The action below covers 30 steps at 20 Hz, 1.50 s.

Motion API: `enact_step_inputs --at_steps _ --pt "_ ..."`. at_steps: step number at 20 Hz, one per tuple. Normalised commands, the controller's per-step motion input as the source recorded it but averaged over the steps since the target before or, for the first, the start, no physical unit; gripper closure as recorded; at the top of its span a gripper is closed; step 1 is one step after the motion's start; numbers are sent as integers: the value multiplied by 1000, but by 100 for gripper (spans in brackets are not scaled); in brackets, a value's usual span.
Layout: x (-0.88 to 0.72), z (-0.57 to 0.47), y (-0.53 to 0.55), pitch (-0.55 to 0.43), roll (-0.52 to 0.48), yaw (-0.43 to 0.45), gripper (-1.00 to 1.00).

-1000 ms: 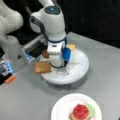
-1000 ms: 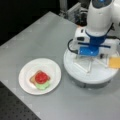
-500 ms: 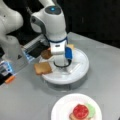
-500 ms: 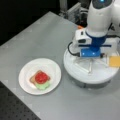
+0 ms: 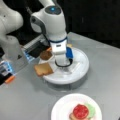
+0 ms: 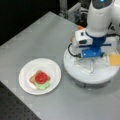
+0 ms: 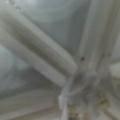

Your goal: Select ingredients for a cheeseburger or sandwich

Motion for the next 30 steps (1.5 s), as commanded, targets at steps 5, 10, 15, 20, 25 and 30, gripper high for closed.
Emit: enact_step_inputs --at_steps 5,10,15,20,25,30 --pt "-34 27 -25 92 -52 386 -100" --pt "1 49 -6 114 -56 375 -100" --pt "38 78 23 106 -98 384 -100" --pt "67 95 34 126 -104 420 -100" --pt "93 117 25 135 -109 399 -100" --pt "129 132 44 136 -115 362 -100"
